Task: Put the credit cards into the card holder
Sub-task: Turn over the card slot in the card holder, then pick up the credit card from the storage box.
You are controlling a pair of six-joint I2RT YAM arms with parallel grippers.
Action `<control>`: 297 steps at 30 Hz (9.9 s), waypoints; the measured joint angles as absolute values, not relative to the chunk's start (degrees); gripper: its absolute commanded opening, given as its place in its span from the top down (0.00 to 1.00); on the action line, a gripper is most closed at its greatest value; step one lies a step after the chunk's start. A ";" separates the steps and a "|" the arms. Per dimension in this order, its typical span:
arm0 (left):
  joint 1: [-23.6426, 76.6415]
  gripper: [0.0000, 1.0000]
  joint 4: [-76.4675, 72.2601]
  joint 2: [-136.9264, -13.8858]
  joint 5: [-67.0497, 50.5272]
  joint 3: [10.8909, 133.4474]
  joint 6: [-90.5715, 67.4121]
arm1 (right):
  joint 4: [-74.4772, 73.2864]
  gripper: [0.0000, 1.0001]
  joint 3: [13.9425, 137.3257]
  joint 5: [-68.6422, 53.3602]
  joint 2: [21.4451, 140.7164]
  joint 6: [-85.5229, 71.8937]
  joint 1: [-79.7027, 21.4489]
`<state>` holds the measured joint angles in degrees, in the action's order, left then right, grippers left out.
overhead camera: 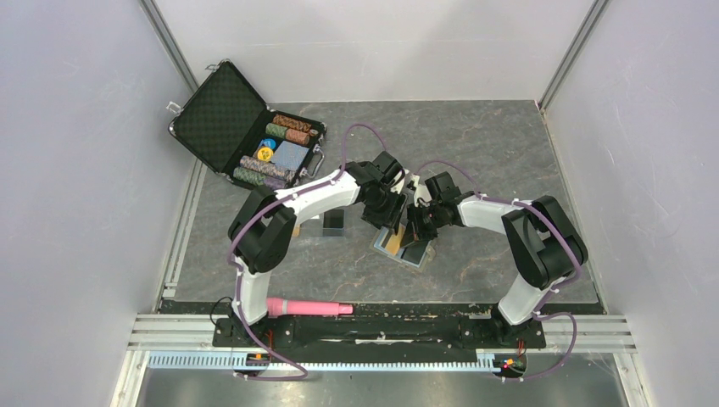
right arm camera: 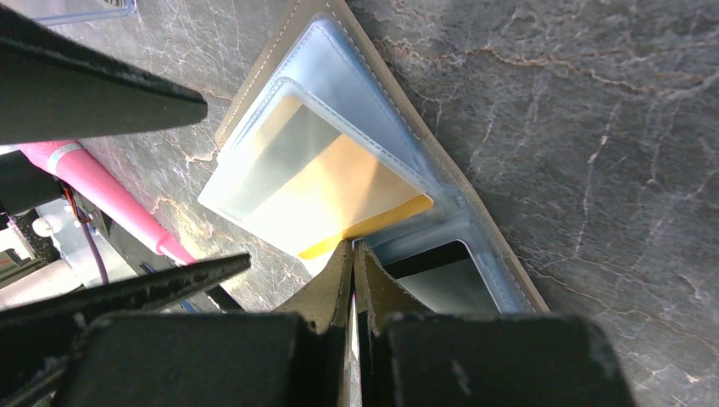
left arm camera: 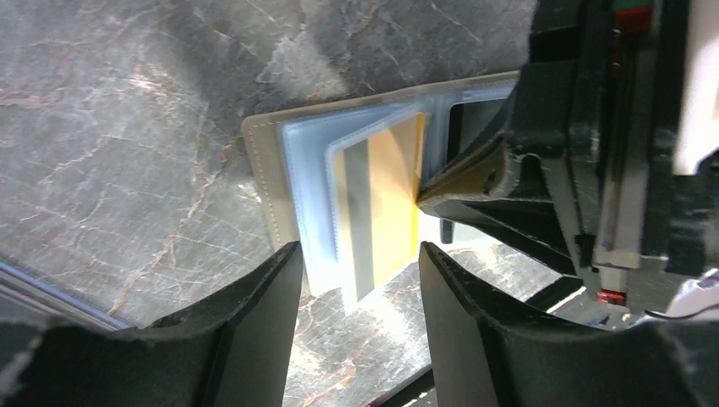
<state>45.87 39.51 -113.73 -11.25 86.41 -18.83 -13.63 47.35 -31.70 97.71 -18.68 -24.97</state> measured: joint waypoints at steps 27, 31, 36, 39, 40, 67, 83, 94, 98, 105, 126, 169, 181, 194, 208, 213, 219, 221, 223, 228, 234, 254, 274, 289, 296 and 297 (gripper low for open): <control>45.54 0.98 39.40 -117.12 -20.93 88.14 -18.85 | -13.72 1.00 47.40 -31.64 97.73 -20.27 -24.91; 45.19 0.98 39.03 -117.12 -22.06 88.16 -18.87 | -14.24 0.99 47.53 -30.59 96.97 -20.53 -24.97; 45.08 0.97 39.68 -117.12 -20.40 89.82 -18.90 | -15.70 0.99 47.57 -27.97 94.04 -20.82 -24.23; 45.06 0.86 40.60 -117.12 -18.15 90.87 -18.98 | -16.53 0.99 47.66 -27.29 91.26 -20.40 -22.87; 44.91 0.81 40.97 -117.12 -17.91 91.13 -19.00 | -16.51 0.99 47.68 -27.11 90.56 -20.27 -22.46; 48.53 0.51 44.01 -122.74 -30.65 98.19 -19.64 | -19.00 0.97 49.04 -26.76 86.06 -16.88 -13.87; 23.46 0.47 21.30 -101.49 -38.41 71.92 -28.77 | -18.65 0.88 62.70 -29.06 98.04 -19.11 -25.87; 13.65 0.48 35.97 -95.92 -23.70 67.48 -22.44 | -16.45 0.63 71.96 -34.17 106.87 -25.67 -33.26; 14.24 0.49 39.46 -96.29 -20.14 67.55 -20.82 | -14.92 0.57 73.06 -35.75 108.90 -27.99 -34.54; 17.15 0.50 41.01 -101.62 -15.03 68.10 -18.76 | -12.40 0.62 74.54 -38.04 113.67 -31.99 -37.76; 21.32 0.97 41.74 -107.09 -10.96 70.87 -18.15 | -11.86 0.84 76.71 -40.77 116.33 -34.09 -38.20; 30.00 0.83 53.23 -114.15 2.35 82.37 -12.60 | -12.56 0.84 76.64 -41.34 116.31 -33.91 -37.87; 29.54 0.92 50.24 -113.14 -7.18 81.71 -15.16 | -12.67 0.85 76.27 -41.17 115.98 -34.33 -37.58; 24.05 0.53 43.29 -105.34 -11.27 74.81 -17.30 | -12.51 0.85 76.18 -41.54 115.94 -33.15 -37.65; 20.86 0.92 43.27 -109.43 -14.15 73.43 -17.12 | -12.45 0.85 76.16 -41.56 115.94 -32.97 -37.67; 21.04 0.97 43.44 -109.49 -13.63 73.43 -16.88 | -12.51 0.85 76.16 -41.60 115.94 -32.97 -37.65; 23.03 0.68 45.82 -109.86 -11.42 75.77 -16.38 | -12.51 0.85 76.16 -41.60 115.94 -32.97 -37.65; 24.18 0.69 46.61 -110.13 -10.28 76.62 -16.16 | -12.51 0.85 76.16 -41.60 115.94 -32.97 -37.65; 25.10 0.73 47.46 -110.34 -8.69 77.38 -15.86 | -12.51 0.84 76.16 -41.60 115.94 -32.95 -37.65; 26.57 0.75 49.65 -111.09 -5.39 79.18 -14.41 | -12.51 0.85 76.16 -41.60 115.94 -32.95 -37.65; 28.97 0.75 51.35 -112.86 -1.28 80.99 -12.93 | -12.51 0.84 76.16 -41.60 115.94 -32.93 -37.65; 27.77 0.98 46.98 -110.96 -8.08 79.53 -13.78 | -15.18 0.85 75.11 -42.74 115.15 -32.56 -37.65; 24.62 0.80 43.59 -108.03 -18.87 76.97 -14.68 | -15.07 0.84 74.87 -42.68 115.00 -32.56 -37.65; 23.88 0.84 40.25 -107.53 -23.59 75.94 -14.70 | -16.84 0.85 74.87 -42.39 114.89 -32.32 -37.82; 24.18 0.82 40.47 -106.87 -25.91 75.94 -14.66 | -16.99 0.84 74.87 -41.50 114.89 -31.88 -38.11; 24.18 0.81 40.51 -106.87 -26.09 75.94 -14.66 | -16.99 0.85 74.87 -41.47 114.89 -31.88 -38.11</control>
<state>24.18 40.51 -106.87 -26.09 75.94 -14.66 -16.99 74.87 -41.47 114.89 -31.88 -38.11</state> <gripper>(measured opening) 0.177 0.156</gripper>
